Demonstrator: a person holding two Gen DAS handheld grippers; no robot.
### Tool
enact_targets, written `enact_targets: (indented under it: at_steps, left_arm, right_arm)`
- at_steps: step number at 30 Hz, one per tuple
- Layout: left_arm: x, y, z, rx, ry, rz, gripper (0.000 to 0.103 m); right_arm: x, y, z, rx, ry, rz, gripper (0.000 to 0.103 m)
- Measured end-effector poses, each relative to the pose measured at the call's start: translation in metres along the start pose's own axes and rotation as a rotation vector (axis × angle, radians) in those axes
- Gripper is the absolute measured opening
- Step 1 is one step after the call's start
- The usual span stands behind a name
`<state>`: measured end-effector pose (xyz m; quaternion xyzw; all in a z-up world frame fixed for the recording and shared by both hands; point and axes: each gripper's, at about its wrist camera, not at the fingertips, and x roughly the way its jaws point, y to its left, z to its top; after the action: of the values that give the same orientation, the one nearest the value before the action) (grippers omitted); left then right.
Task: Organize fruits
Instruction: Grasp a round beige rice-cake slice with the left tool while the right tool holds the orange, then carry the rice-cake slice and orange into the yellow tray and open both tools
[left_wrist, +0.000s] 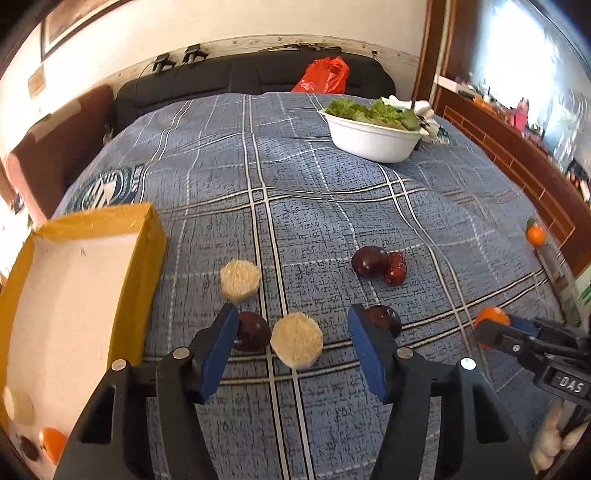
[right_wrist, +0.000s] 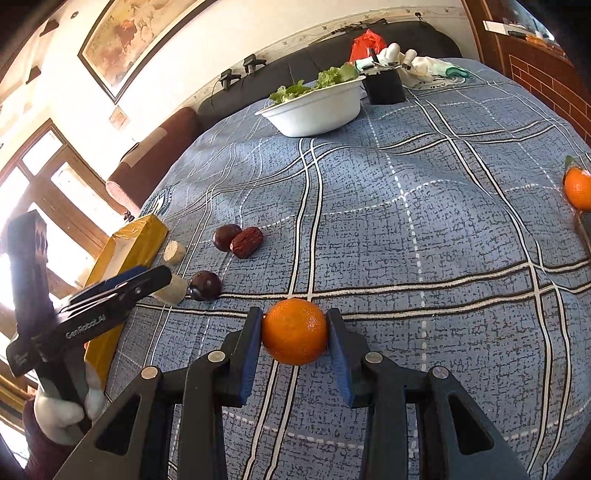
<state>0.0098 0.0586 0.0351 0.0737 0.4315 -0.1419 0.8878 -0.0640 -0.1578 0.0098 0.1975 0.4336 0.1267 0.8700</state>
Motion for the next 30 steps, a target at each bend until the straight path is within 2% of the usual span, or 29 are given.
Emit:
enact_targets:
  at_steps: [5,6,8,9,10,11,12,22,30]
  left_arm:
    - [0.008,-0.023,-0.002,0.202,0.012,0.086,0.06]
    - [0.008,-0.028,-0.004,0.253,0.013,0.115,0.058]
    - [0.006,-0.032,-0.008,0.306,0.006,0.156,0.038]
    - [0.004,-0.032,-0.009,0.313,0.007,0.156,0.038]
    - [0.001,-0.03,-0.009,0.309,0.009,0.144,0.037]
    - [-0.001,-0.028,-0.009,0.303,0.01,0.137,0.03]
    - [-0.004,-0.025,-0.009,0.29,0.013,0.114,0.029]
    - [-0.041,-0.007,-0.025,0.179,-0.025,0.051,0.028]
    - [-0.074,0.014,-0.035,0.08,-0.074,0.035,0.028]
  right_arm:
    - [0.003,0.007,0.0,-0.032,0.005,-0.01,0.038]
    - [0.003,0.007,0.0,-0.032,0.006,-0.009,0.038]
    - [0.003,0.006,0.001,-0.03,0.006,-0.006,0.038]
    - [0.003,0.006,0.001,-0.028,0.007,-0.004,0.038]
    - [0.003,0.006,0.001,-0.028,0.007,-0.003,0.038]
    - [0.004,0.006,0.001,-0.027,0.007,-0.003,0.038]
    - [0.004,0.006,0.001,-0.027,0.007,-0.003,0.038]
    - [0.003,0.004,0.001,-0.019,0.003,-0.004,0.038]
    - [0.001,0.003,0.0,-0.016,-0.007,0.004,0.038]
